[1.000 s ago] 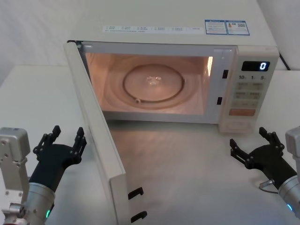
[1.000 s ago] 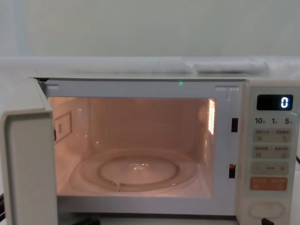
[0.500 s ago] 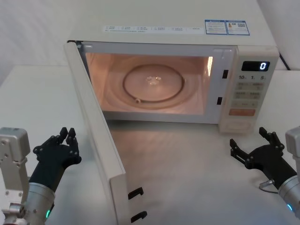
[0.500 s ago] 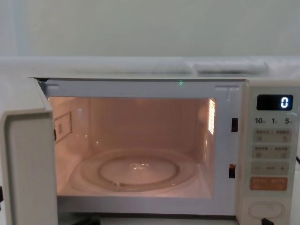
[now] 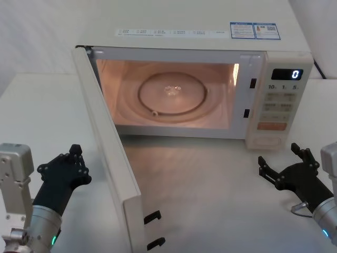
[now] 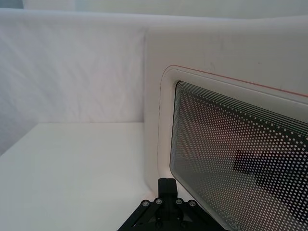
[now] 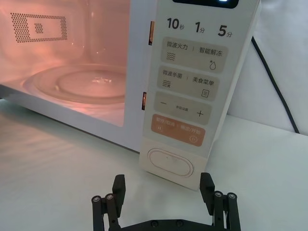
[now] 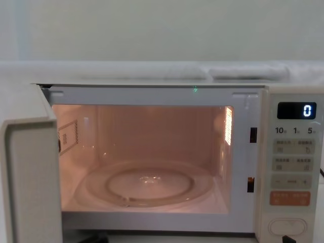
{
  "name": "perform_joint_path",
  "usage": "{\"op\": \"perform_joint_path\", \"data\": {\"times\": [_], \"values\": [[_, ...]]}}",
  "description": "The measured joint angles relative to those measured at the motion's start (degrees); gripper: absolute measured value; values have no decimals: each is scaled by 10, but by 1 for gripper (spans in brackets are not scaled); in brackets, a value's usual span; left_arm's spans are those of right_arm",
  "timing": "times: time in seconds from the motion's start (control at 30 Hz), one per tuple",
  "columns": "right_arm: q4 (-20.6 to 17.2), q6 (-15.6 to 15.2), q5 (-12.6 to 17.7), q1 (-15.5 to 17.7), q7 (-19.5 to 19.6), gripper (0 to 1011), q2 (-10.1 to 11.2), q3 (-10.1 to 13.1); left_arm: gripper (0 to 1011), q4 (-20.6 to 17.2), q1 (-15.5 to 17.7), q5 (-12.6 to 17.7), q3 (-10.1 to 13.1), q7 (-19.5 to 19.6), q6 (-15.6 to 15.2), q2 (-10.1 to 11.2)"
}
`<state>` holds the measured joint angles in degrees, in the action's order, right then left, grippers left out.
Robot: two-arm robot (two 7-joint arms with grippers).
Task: Press the button to open the microwave door with one hand; close the microwave door with the other hand.
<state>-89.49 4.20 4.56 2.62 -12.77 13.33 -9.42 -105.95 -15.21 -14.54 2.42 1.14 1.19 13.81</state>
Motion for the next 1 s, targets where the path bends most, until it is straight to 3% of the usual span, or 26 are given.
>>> {"op": "perform_joint_path", "data": {"times": [0.33,0.6,1.0], "values": [[0,0,0,0,0,1000,0,0,0,-3,-1,1,-3,11,-2,-3],[0,0,0,0,0,1000,0,0,0,-33,-23,-10,-22,43,-9,1],[0,0,0,0,0,1000,0,0,0,-121,-85,-58,-99,112,-9,42]]}}
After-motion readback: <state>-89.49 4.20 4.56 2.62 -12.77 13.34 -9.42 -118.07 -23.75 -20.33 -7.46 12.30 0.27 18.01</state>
